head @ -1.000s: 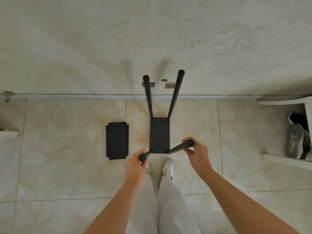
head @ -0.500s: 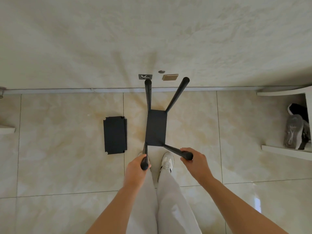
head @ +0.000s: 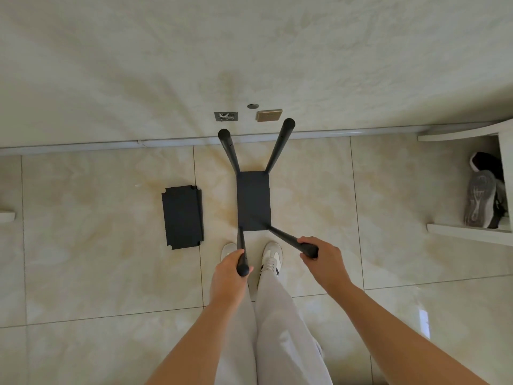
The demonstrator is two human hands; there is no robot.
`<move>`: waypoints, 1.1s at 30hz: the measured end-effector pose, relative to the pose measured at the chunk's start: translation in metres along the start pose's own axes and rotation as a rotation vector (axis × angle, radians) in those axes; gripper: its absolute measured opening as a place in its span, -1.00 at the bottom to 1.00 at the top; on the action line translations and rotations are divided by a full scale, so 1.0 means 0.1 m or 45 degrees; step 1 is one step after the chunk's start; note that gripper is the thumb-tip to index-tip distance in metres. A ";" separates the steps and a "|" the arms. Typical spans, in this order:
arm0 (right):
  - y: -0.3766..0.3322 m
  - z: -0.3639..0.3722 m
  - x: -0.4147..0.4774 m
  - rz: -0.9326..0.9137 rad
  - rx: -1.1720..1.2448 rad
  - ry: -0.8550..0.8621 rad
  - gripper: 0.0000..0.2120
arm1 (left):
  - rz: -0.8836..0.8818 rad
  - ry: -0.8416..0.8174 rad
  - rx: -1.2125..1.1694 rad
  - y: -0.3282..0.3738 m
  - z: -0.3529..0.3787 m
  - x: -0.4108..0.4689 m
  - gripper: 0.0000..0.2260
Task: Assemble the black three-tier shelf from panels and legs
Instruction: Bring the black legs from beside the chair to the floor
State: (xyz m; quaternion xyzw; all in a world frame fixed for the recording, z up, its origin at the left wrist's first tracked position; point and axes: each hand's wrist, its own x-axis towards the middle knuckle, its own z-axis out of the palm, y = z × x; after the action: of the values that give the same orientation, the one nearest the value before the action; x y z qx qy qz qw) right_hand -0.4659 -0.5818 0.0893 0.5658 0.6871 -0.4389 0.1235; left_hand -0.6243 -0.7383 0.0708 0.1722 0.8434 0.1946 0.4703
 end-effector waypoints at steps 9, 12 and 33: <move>0.04 0.05 -0.05 -0.017 -0.086 -0.095 -0.69 | 0.080 -0.105 0.204 -0.09 -0.08 0.01 -0.53; -0.01 -0.02 -0.07 -0.034 -0.142 -0.166 -0.68 | 0.140 -0.110 0.318 -0.06 -0.16 -0.04 -0.57; -0.15 -1.02 -1.44 0.140 -0.039 -0.031 -0.67 | 0.504 -0.041 0.888 1.27 -0.88 -0.87 -0.72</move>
State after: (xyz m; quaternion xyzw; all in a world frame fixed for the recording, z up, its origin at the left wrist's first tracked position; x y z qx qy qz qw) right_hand -0.3982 -0.6017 0.2521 0.5953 0.6601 -0.4276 0.1644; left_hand -0.6435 -0.6843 0.2384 0.4837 0.8019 -0.0191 0.3502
